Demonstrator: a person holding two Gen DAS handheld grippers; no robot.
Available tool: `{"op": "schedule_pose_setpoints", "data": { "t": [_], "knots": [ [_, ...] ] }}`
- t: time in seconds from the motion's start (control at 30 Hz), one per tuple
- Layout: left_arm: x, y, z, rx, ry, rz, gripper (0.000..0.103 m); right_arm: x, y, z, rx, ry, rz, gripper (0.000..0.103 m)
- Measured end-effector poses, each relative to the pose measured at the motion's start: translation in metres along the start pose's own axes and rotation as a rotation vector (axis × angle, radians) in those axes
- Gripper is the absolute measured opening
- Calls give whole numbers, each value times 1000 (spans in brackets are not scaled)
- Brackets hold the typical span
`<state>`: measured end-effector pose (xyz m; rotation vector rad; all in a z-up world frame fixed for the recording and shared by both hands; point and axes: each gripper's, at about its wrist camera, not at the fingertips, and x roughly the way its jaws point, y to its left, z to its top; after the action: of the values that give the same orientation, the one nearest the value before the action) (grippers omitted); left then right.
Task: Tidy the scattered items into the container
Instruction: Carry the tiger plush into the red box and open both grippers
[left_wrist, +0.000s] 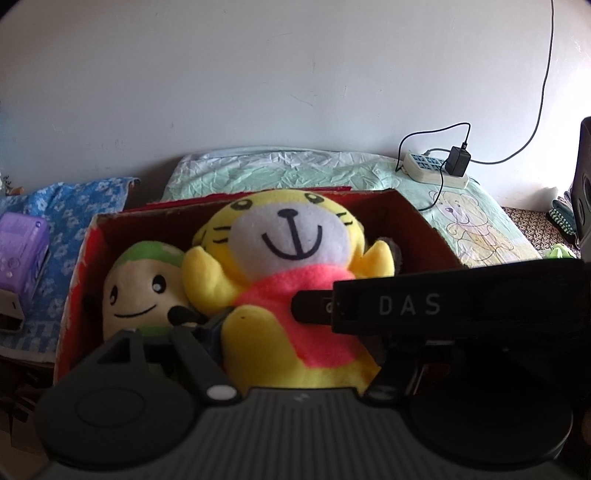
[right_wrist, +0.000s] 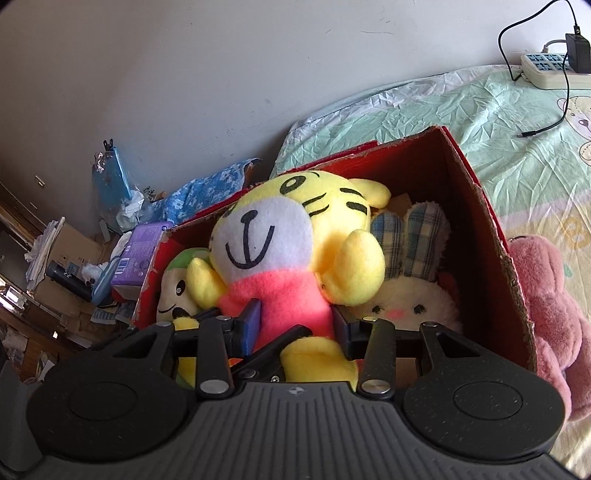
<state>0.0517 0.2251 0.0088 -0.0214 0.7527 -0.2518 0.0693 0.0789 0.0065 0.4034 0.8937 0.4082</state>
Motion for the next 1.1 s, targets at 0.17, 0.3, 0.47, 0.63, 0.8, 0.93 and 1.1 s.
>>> {"op": "schedule_pose_setpoints", "data": {
  "t": [0.17, 0.3, 0.47, 0.63, 0.8, 0.93, 1.1],
  "knots": [
    [3, -2, 2, 12, 12, 11, 73, -1, -4, 0, 30, -5, -3, 50],
    [4, -1, 1, -5, 25, 41, 88, -5, -2, -2, 30, -15, -10, 53],
    [7, 5, 1, -34, 49, 37, 96, -11, 5, -5, -3, -35, -38, 58],
    [5, 5, 0, -43, 51, 36, 96, -13, 5, -5, -1, -39, -39, 60],
    [4, 5, 0, -40, 55, 42, 99, -19, 2, -5, 19, -51, -34, 62],
    [4, 4, 0, -42, 65, 45, 102, -23, 1, -6, 28, -61, -39, 62],
    [1, 3, -2, -40, 69, 47, 103, -27, 2, -9, 31, -71, -47, 62]
  ]
}}
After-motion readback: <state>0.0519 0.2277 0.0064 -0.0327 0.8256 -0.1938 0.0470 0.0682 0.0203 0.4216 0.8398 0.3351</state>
